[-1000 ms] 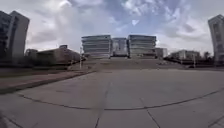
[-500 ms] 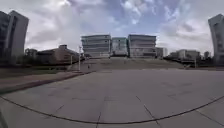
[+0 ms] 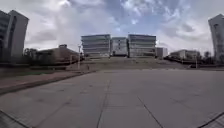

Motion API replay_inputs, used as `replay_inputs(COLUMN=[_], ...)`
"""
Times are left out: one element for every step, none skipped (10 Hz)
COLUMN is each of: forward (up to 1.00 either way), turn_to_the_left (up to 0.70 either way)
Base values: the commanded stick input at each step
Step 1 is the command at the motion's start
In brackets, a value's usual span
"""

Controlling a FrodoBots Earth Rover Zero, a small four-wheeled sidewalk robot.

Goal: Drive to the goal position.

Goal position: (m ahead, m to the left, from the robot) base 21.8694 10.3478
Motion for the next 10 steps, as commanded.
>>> replay_inputs(forward=[0.70, 0.70, 0.70, 0.70, 0.70, 0.70, 0.70, 0.70, 0.70, 0.70], turn_to_the_left=[0.00, 0.00, 0.00, 0.00, 0.00, 0.00, 0.00, 0.00, 0.00, 0.00])
